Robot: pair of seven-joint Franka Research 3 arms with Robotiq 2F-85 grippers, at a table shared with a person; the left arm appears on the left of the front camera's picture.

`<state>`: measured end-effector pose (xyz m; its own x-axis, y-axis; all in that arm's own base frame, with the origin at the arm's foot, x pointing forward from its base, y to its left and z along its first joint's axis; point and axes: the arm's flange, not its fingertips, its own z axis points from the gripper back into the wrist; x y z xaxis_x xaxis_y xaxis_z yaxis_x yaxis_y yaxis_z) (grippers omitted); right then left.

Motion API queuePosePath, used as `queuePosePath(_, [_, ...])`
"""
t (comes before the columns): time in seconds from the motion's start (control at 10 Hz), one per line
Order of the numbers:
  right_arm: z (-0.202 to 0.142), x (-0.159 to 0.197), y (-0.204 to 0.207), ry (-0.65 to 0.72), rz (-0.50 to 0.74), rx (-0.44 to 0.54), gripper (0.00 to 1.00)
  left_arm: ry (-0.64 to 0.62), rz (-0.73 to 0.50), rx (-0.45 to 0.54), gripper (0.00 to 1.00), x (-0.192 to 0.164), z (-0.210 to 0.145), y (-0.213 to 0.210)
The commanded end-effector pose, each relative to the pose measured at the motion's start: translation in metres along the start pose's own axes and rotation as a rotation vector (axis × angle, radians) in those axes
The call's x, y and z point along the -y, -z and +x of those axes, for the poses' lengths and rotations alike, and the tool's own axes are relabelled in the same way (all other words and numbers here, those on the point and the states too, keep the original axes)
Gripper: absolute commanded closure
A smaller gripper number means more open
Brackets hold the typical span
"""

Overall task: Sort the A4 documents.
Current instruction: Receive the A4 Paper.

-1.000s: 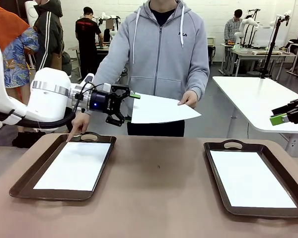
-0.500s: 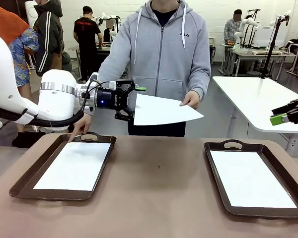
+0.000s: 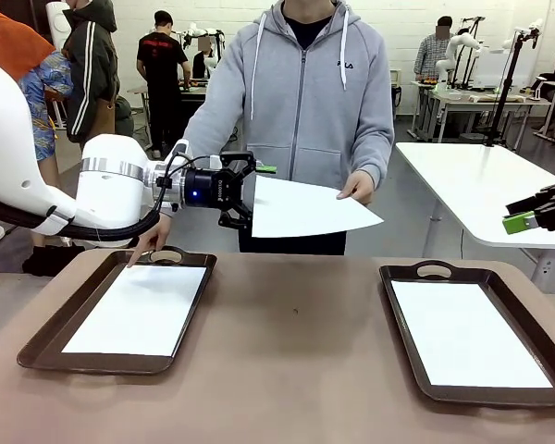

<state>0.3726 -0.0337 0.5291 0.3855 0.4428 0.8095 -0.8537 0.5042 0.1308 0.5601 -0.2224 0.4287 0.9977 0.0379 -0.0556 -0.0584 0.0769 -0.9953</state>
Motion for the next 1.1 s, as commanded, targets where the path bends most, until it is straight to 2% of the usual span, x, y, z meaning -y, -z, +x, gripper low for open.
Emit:
queuePosePath(0.0, [0.0000, -0.0001, 0.0009, 0.000, 0.004, 0.002, 0.00, 0.021, -0.028, -0.003, 0.00, -0.0007, 0.0060, 0.0051])
queuePosePath(0.1, [0.0000, -0.0001, 0.0009, 0.000, 0.004, 0.002, 0.00, 0.044, -0.059, -0.021, 0.00, -0.0022, 0.0064, 0.0060])
queuePosePath(0.2, [0.0000, -0.0001, 0.0009, 0.000, 0.004, 0.002, 0.00, 0.063, -0.066, -0.021, 0.13, -0.0044, 0.0060, 0.0069])
queuePosePath(0.5, [0.0000, -0.0001, 0.0009, 0.000, 0.004, 0.002, 0.00, 0.093, -0.056, -0.003, 0.40, -0.0036, 0.0044, 0.0032])
queuePosePath(0.6, [0.0000, -0.0001, 0.0009, 0.000, 0.004, 0.002, 0.00, 0.098, -0.041, 0.015, 0.53, -0.0029, 0.0039, 0.0012])
queuePosePath(0.7, [0.0000, -0.0001, 0.0009, 0.000, 0.004, 0.002, 0.00, 0.103, -0.028, 0.032, 0.60, -0.0024, 0.0040, -0.0010])
queuePosePath(0.8, [0.0000, -0.0001, 0.0009, 0.000, 0.004, 0.002, 0.00, 0.105, -0.021, 0.039, 0.73, -0.0020, 0.0034, -0.0014])
queuePosePath(0.9, [0.0000, -0.0001, 0.0009, 0.000, 0.004, 0.002, 0.00, 0.108, -0.012, 0.050, 0.80, -0.0013, 0.0029, -0.0014])
queuePosePath(1.0, [0.0000, -0.0001, 0.0009, 0.000, 0.004, 0.002, 0.00, 0.110, -0.010, 0.054, 0.92, -0.0007, 0.0022, -0.0015])
